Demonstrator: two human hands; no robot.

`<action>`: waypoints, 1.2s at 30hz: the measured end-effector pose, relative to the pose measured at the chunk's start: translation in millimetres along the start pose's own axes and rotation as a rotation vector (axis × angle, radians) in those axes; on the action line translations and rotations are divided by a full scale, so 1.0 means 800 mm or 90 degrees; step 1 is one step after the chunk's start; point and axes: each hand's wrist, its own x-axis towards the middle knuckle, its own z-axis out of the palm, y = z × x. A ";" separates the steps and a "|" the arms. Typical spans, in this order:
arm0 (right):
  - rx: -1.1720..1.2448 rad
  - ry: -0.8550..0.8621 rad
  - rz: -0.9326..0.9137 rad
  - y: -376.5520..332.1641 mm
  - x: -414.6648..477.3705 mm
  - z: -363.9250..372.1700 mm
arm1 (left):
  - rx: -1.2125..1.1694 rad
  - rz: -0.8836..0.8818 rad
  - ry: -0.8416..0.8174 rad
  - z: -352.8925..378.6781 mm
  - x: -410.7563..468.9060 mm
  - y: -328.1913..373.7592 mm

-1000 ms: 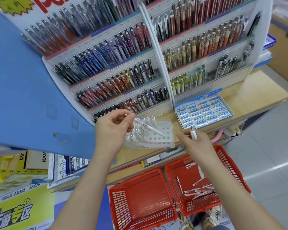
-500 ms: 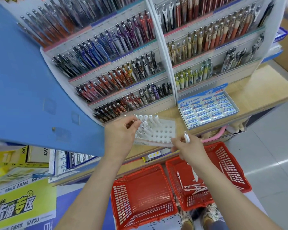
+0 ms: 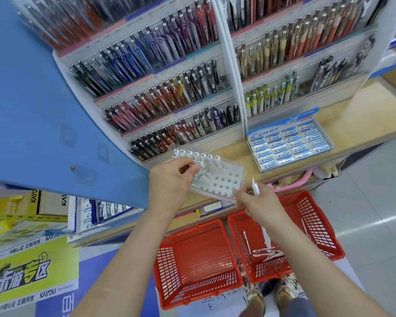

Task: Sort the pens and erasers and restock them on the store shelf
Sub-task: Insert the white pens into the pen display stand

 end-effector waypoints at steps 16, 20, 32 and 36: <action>0.042 0.049 -0.044 -0.006 0.002 0.001 | 0.206 0.059 -0.041 0.018 0.008 -0.007; -0.008 0.029 -0.067 -0.027 -0.006 -0.011 | 0.224 0.034 -0.055 0.013 0.007 -0.005; -0.144 -0.191 -0.255 -0.097 -0.054 -0.028 | -0.301 -0.070 -0.255 -0.012 -0.015 0.099; -0.049 -0.218 -0.220 -0.091 -0.053 -0.037 | -0.389 -0.118 -0.147 -0.031 -0.006 0.088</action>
